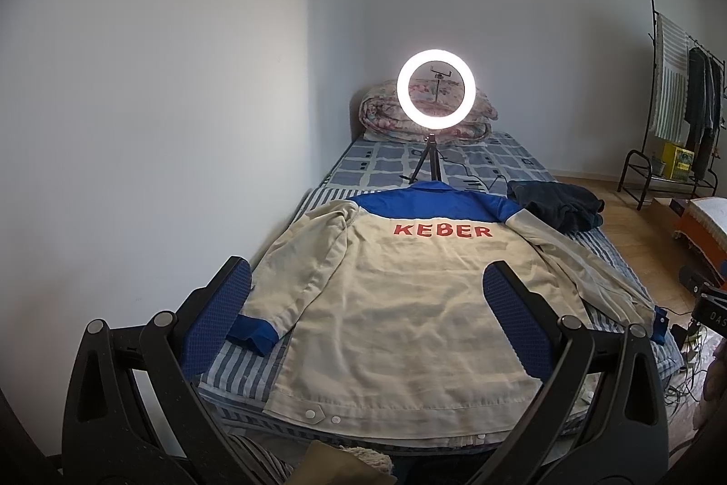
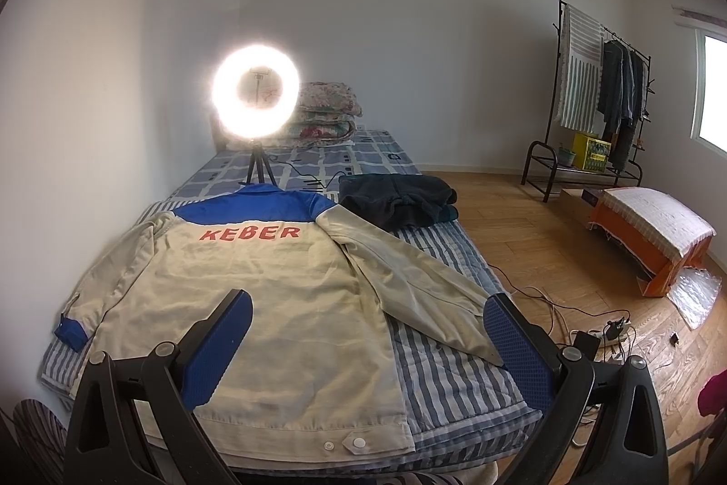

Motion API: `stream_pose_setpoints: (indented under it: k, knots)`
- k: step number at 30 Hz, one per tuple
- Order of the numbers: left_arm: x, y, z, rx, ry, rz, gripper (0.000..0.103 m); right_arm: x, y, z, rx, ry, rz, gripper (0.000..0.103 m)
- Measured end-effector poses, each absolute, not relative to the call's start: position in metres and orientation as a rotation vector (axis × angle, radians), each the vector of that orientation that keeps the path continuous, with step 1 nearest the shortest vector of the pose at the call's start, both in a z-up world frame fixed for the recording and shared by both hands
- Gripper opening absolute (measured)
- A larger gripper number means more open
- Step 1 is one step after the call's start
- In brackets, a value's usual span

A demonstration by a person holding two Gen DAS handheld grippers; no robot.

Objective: Fold large clothes

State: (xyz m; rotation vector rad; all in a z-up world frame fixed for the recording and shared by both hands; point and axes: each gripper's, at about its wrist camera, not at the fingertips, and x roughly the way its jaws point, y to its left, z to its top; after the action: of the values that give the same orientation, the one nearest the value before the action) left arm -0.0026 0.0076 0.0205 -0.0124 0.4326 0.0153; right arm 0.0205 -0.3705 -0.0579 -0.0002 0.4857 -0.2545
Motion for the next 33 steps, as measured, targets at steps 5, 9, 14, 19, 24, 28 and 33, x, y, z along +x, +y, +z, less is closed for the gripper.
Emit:
stream_pose_setpoints:
  k: [5, 9, 14, 19, 24, 28, 33]
  knots:
    - [-0.003, 0.009, 0.020, -0.012, 0.434, 0.018, 0.103, 0.021, -0.370, -0.058, 0.001, 0.487, -0.254, 0.103]
    - [-0.003, 0.009, 0.018, -0.012, 0.434, 0.019, 0.103, 0.023, -0.365, -0.057, -0.007, 0.487, -0.253, 0.103]
    - [-0.001, 0.015, 0.010, -0.014, 0.440, 0.026, 0.103, 0.028, -0.360, -0.057, -0.011, 0.491, -0.249, 0.103]
    - [0.002, 0.023, 0.004, -0.018, 0.451, 0.041, 0.103, 0.031, -0.355, -0.058, -0.017, 0.490, -0.238, 0.103]
    - [0.004, 0.028, -0.002, 0.000, 0.454, 0.068, 0.103, 0.041, -0.344, -0.060, -0.030, 0.496, -0.222, 0.103]
    - [0.006, 0.034, -0.009, 0.019, 0.455, 0.095, 0.103, 0.054, -0.331, -0.061, -0.058, 0.501, -0.217, 0.103]
    - [0.011, 0.049, -0.020, 0.010, 0.478, 0.123, 0.103, 0.067, -0.313, -0.059, -0.086, 0.488, -0.202, 0.103]
